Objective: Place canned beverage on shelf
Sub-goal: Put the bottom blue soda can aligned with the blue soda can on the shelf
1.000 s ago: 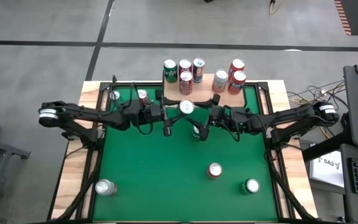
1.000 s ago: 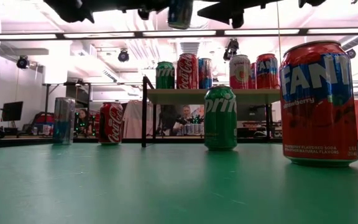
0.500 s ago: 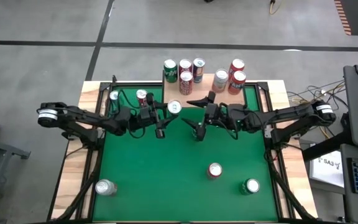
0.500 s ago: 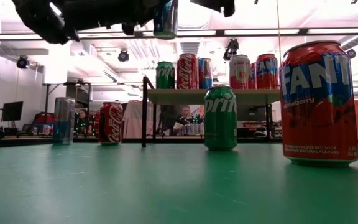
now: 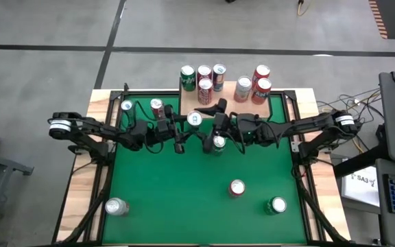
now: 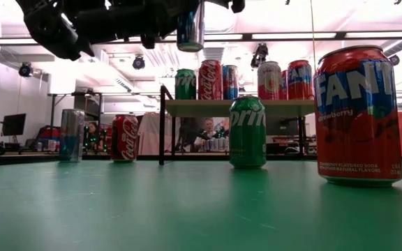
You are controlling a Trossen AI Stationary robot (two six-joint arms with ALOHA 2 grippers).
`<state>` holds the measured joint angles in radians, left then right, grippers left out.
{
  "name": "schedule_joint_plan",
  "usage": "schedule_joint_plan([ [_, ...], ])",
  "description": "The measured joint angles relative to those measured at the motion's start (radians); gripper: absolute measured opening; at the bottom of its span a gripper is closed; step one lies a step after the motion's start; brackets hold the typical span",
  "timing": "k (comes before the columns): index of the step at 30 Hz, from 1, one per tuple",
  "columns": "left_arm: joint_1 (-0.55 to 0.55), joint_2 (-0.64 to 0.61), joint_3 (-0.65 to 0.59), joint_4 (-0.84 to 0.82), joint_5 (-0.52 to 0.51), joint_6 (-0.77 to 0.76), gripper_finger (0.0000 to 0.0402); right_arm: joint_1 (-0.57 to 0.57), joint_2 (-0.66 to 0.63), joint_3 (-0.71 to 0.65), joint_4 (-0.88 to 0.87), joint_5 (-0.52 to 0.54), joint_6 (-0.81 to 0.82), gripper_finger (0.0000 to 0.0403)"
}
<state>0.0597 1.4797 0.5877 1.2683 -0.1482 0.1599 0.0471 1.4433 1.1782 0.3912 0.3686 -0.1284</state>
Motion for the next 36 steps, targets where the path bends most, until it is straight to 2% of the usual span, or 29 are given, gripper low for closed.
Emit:
schedule_joint_plan([
  [3, 0.0, 0.0, -0.001, 0.008, 0.0, -0.005, 0.0194, -0.002, 0.0, 0.005, 0.003, 0.024, -0.001, 0.0295],
  [7, 0.0, 0.0, -0.002, 0.005, -0.002, -0.013, 0.0194, -0.002, 0.0, 0.005, 0.0, 0.024, -0.002, 0.0226],
  [8, 0.0, 0.0, -0.002, 0.005, -0.002, -0.013, 0.0194, -0.002, 0.0, 0.005, 0.0, 0.025, -0.003, 0.0221],
  [10, 0.0, 0.0, -0.002, 0.004, -0.002, -0.014, 0.0196, -0.002, 0.0, 0.005, -0.003, 0.025, -0.002, 0.0221],
  [16, -0.002, -0.001, -0.002, 0.001, 0.004, -0.025, 0.0282, -0.002, -0.013, 0.003, -0.037, 0.026, 0.004, 0.0221],
  [20, -0.002, -0.004, -0.005, -0.001, 0.005, -0.039, 0.0313, -0.006, -0.043, 0.012, -0.103, 0.046, 0.001, 0.0221],
  [23, -0.002, -0.02, -0.014, -0.003, 0.005, -0.039, 0.0317, -0.015, -0.087, 0.017, -0.172, 0.086, -0.007, 0.0221],
  [29, -0.002, -0.089, -0.041, -0.01, 0.004, -0.005, 0.0312, -0.054, -0.193, -0.014, -0.303, 0.089, -0.001, 0.0221],
  [36, 0.001, -0.197, -0.045, -0.104, 0.001, 0.055, 0.0301, -0.118, -0.29, -0.161, -0.27, 0.072, 0.019, 0.0221],
])
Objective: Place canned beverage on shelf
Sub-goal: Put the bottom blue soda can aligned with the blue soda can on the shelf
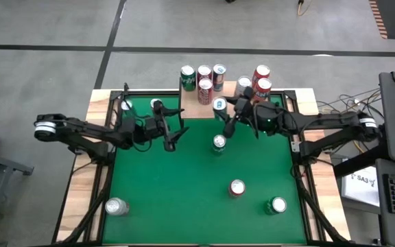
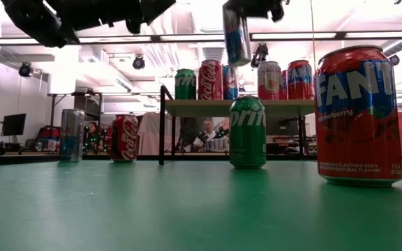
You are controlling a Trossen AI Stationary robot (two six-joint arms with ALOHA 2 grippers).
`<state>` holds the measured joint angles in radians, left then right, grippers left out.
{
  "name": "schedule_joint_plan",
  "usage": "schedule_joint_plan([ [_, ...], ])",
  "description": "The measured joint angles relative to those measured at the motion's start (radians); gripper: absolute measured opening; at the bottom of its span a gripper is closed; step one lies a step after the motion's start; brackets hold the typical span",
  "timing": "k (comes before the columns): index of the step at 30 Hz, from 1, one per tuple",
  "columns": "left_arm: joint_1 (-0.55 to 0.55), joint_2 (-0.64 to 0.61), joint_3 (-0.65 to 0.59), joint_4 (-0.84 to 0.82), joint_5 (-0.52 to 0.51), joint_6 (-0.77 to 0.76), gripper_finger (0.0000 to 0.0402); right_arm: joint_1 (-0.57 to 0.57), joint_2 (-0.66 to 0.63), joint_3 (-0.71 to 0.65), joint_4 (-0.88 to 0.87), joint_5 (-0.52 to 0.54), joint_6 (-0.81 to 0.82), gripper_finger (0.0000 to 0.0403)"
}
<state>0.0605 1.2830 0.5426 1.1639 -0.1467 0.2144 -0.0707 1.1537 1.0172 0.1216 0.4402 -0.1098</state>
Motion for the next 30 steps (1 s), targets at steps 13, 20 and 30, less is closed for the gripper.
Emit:
schedule_joint_plan([
  [13, 0.14, -0.234, 0.057, -0.442, 0.296, 0.079, 0.0268, -0.143, 0.026, -0.137, 0.211, -0.109, 0.095, 0.0221],
  [20, 0.288, -0.265, 0.09, -0.622, 0.465, 0.089, 0.0245, -0.15, 0.034, -0.179, 0.26, -0.095, 0.118, 0.0221],
  [30, 0.328, -0.264, 0.095, -0.627, 0.469, 0.087, 0.0226, -0.148, 0.085, -0.193, 0.312, -0.009, 0.162, 0.0221],
])
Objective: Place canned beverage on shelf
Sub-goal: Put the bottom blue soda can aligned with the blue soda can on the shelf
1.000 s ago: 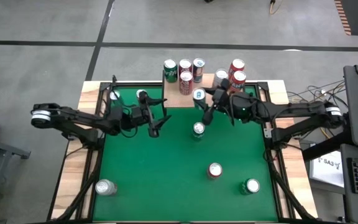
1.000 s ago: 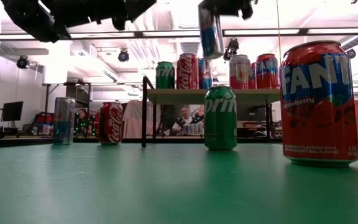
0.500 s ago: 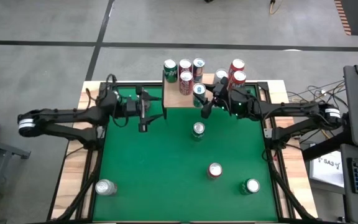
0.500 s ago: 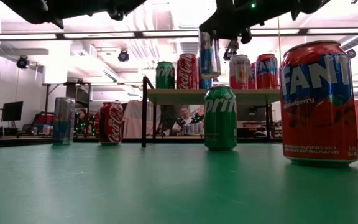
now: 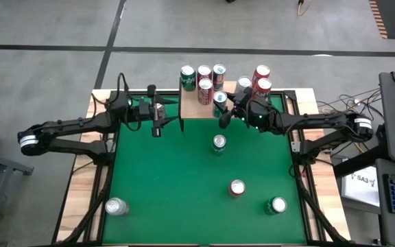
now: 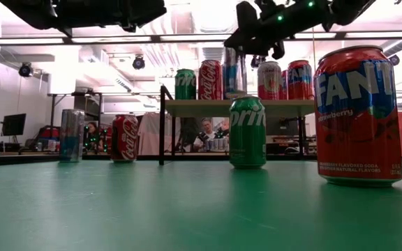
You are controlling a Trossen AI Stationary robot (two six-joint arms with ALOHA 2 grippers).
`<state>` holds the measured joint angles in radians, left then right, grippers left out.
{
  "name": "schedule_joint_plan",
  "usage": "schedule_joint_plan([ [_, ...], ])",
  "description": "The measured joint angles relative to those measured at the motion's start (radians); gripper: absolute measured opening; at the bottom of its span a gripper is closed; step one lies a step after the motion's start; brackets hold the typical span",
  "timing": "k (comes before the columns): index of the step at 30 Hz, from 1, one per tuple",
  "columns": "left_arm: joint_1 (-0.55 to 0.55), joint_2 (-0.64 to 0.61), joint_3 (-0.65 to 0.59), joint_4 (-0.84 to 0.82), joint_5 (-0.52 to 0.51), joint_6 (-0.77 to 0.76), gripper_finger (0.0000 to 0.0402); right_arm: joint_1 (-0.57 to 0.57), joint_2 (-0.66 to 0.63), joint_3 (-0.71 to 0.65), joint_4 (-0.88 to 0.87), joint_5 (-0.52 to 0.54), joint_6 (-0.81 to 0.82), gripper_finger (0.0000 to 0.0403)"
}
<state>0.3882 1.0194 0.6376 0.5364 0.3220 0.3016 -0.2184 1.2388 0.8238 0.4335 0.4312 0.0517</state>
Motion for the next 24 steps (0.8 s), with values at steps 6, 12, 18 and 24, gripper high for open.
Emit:
schedule_joint_plan([
  [6, 0.0, -0.003, -0.003, -0.002, -0.037, -0.003, 0.0225, 0.0, 0.038, 0.001, 0.019, 0.028, 0.002, 0.0221],
  [12, 0.0, -0.003, -0.004, -0.005, -0.049, 0.003, 0.0226, 0.0, 0.04, 0.001, 0.023, 0.061, -0.024, 0.0221],
  [18, 0.0, -0.003, -0.004, -0.006, -0.05, 0.003, 0.0226, -0.002, 0.04, 0.001, 0.022, 0.098, -0.044, 0.0228],
  [24, 0.0, -0.003, -0.004, -0.006, -0.051, 0.004, 0.0226, -0.003, 0.04, 0.001, 0.021, 0.096, -0.045, 0.0255],
])
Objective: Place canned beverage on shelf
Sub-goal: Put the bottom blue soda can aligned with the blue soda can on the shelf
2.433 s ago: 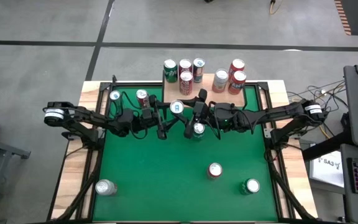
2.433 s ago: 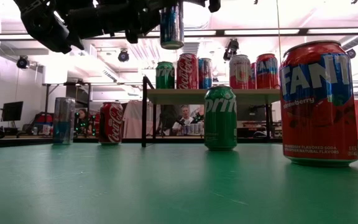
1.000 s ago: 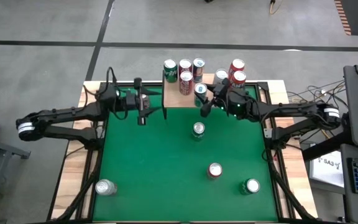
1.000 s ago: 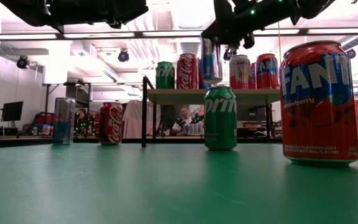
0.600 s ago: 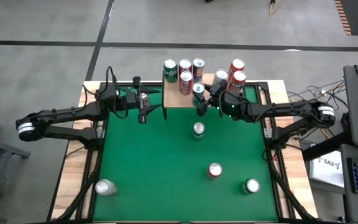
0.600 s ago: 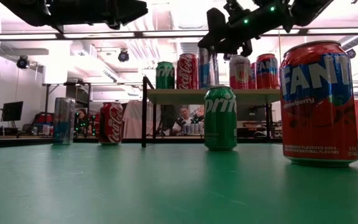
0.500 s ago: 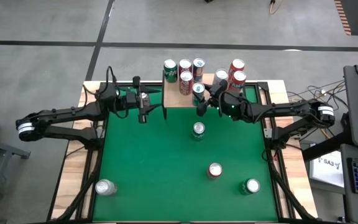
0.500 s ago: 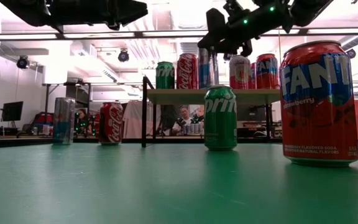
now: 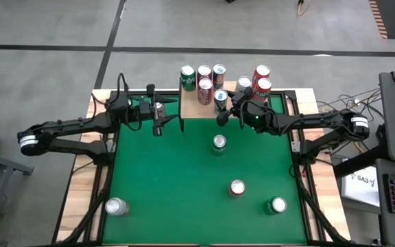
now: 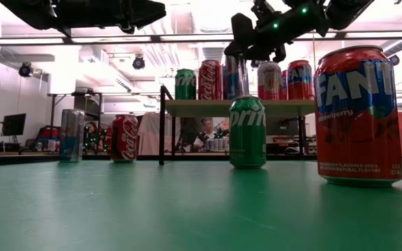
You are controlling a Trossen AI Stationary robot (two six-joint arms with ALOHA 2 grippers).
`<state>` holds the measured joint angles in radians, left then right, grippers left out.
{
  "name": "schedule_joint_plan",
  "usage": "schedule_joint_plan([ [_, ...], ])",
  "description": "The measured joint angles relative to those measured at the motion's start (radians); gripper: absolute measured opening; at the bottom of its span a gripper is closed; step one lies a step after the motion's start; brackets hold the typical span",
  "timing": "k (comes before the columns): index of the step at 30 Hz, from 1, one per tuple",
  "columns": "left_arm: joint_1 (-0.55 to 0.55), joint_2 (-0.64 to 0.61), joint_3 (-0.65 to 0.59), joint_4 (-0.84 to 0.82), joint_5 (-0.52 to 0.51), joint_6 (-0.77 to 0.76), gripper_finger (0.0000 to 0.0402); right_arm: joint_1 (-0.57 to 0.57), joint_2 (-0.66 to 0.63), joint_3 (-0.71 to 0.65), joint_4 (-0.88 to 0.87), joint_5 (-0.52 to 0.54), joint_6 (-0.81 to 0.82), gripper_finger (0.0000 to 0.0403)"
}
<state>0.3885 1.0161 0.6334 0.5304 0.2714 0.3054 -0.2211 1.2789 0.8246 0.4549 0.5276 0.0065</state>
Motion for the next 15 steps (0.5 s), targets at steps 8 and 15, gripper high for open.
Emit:
schedule_joint_plan([
  [8, 0.0, 0.0, 0.0, 0.0, 0.0, 0.0, 0.0226, 0.0, 0.0, 0.0, -0.002, 0.035, 0.009, 0.0284],
  [15, 0.0, 0.0, -0.001, 0.0, 0.0, 0.0, 0.0226, 0.0, -0.006, 0.0, -0.002, 0.05, 0.004, 0.0297],
])
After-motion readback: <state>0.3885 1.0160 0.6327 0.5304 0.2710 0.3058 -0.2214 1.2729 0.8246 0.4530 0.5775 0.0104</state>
